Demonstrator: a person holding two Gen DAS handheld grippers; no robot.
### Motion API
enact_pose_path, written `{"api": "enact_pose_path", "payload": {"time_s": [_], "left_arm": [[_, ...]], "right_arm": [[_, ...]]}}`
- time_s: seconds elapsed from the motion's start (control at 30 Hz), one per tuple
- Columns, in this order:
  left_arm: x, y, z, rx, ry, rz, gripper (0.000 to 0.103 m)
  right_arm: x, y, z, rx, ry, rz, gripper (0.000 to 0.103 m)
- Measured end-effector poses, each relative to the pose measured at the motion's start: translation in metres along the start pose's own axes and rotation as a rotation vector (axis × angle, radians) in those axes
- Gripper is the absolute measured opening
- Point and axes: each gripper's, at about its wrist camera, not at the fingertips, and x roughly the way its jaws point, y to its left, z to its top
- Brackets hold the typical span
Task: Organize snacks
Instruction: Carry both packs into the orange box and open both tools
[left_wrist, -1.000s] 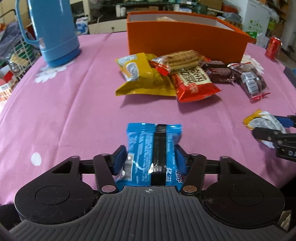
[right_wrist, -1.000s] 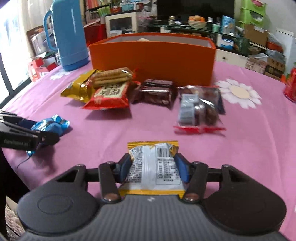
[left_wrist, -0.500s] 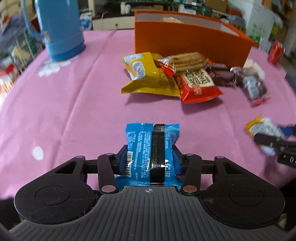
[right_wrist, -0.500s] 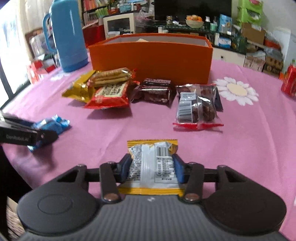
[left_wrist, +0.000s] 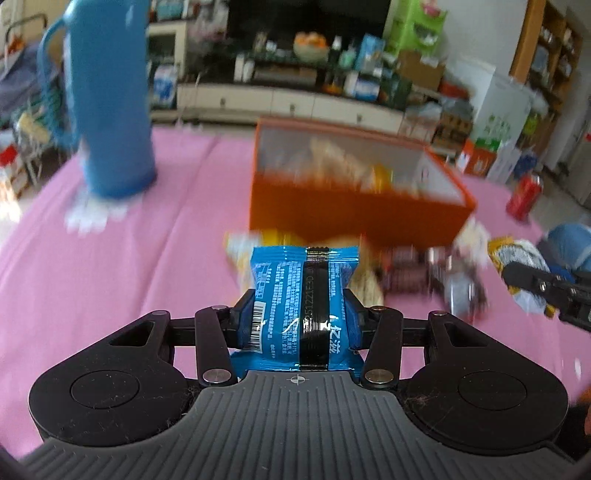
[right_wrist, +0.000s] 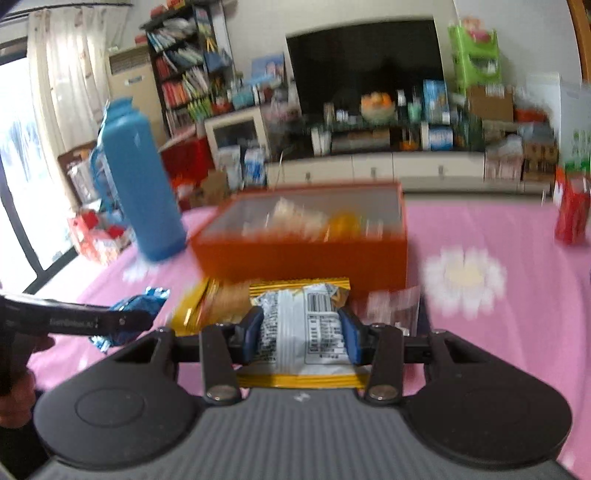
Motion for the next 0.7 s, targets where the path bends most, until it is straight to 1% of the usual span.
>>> {"api": "enact_pose_path", "payload": {"time_s": [0.1, 0.2, 0.27, 0.37, 0.43, 0.5, 0.57, 0.6, 0.63, 0.7], "left_arm": [[0.023, -0.005, 0.043, 0.022, -0.048, 0.015, 0.021], [0.056, -0.006, 0.082, 0.023, -0.078, 0.026, 0.021], [0.086, -0.003, 0.105, 0.01, -0.068, 0.04, 0.021], [0.131, 0.003, 0.128, 0.001, -0.038, 0.059, 0.021], [0.159, 0.008, 0.134, -0.005, -0.007, 0.061, 0.021], [0.185, 0.011, 0.134, -0.005, 0.044, 0.076, 0.021], [0.195, 0.006, 0.13, 0.047, 0.047, 0.07, 0.022], [0.197, -0.001, 0.127, 0.092, 0.044, 0.09, 0.023], [0.199, -0.006, 0.126, 0.128, 0.047, 0.099, 0.029], [0.202, -0.011, 0.123, 0.17, 0.039, 0.117, 0.036]], "right_arm": [[0.035, -0.008, 0.041, -0.029, -0.061, -0.022, 0.046], [0.079, -0.02, 0.074, -0.042, -0.075, -0.039, 0.045], [0.112, -0.027, 0.089, -0.053, -0.056, -0.048, 0.046], [0.161, -0.039, 0.099, -0.061, 0.004, -0.053, 0.046], [0.188, -0.044, 0.1, -0.068, 0.055, -0.055, 0.046], [0.215, -0.047, 0.097, -0.072, 0.128, -0.048, 0.046], [0.232, -0.046, 0.093, -0.1, 0.185, -0.041, 0.044], [0.236, -0.044, 0.091, -0.107, 0.202, -0.038, 0.048], [0.24, -0.043, 0.09, -0.108, 0.212, -0.036, 0.049], [0.245, -0.041, 0.089, -0.111, 0.223, -0.038, 0.053]]}}
